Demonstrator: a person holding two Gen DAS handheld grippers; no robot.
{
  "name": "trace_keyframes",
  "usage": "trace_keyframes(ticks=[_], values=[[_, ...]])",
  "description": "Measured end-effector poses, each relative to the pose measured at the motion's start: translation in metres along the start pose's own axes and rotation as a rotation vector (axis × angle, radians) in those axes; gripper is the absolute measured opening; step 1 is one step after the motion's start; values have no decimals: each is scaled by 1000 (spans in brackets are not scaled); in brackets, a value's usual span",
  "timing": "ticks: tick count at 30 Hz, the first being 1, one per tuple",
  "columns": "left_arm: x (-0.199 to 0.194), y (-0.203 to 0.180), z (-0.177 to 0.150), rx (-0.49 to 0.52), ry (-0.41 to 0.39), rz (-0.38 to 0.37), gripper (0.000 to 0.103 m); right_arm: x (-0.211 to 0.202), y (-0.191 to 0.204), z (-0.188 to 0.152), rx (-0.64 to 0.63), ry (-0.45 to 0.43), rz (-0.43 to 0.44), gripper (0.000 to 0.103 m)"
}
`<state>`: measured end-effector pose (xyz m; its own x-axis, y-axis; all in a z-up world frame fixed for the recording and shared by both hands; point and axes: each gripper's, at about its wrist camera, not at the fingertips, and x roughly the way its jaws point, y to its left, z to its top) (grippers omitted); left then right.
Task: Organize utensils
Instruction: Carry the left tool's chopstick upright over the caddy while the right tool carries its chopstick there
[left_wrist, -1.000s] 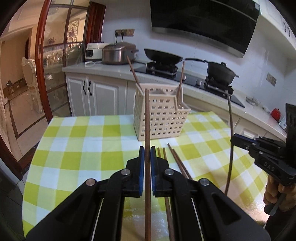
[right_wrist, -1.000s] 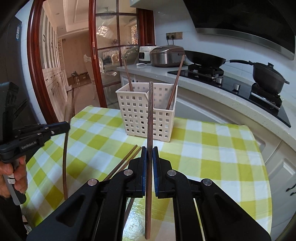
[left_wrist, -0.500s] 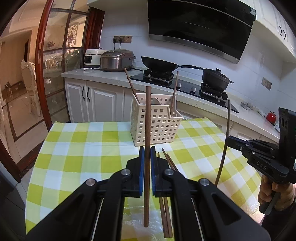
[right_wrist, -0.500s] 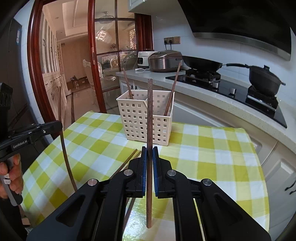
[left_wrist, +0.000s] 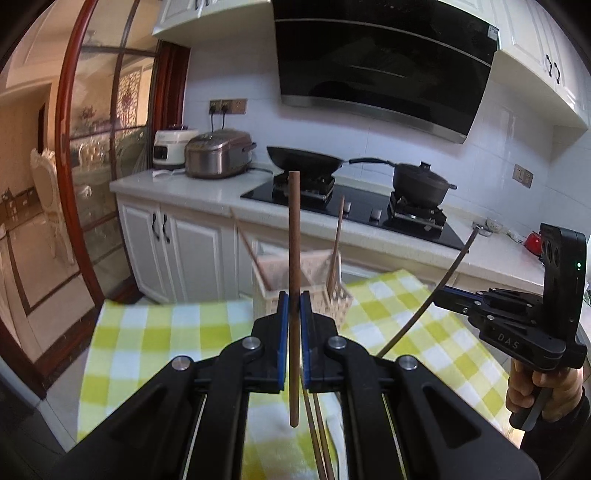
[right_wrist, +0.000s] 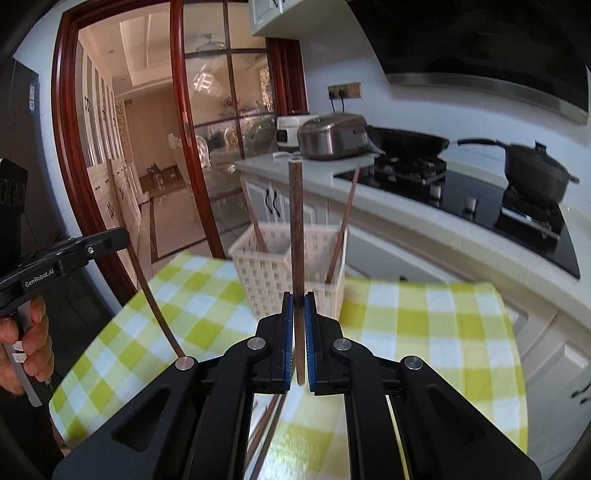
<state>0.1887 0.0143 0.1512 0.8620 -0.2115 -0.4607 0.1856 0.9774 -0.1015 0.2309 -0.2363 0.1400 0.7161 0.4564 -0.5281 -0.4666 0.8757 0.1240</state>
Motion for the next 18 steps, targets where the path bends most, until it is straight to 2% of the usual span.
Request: trace_keyframes(ticks=[10, 18], values=[[32, -13, 96, 36, -66, 7, 6, 14, -7, 78, -29, -46, -22, 7], [67, -18, 128, 41, -75, 41, 6, 41, -15, 112, -23, -49, -36, 7]])
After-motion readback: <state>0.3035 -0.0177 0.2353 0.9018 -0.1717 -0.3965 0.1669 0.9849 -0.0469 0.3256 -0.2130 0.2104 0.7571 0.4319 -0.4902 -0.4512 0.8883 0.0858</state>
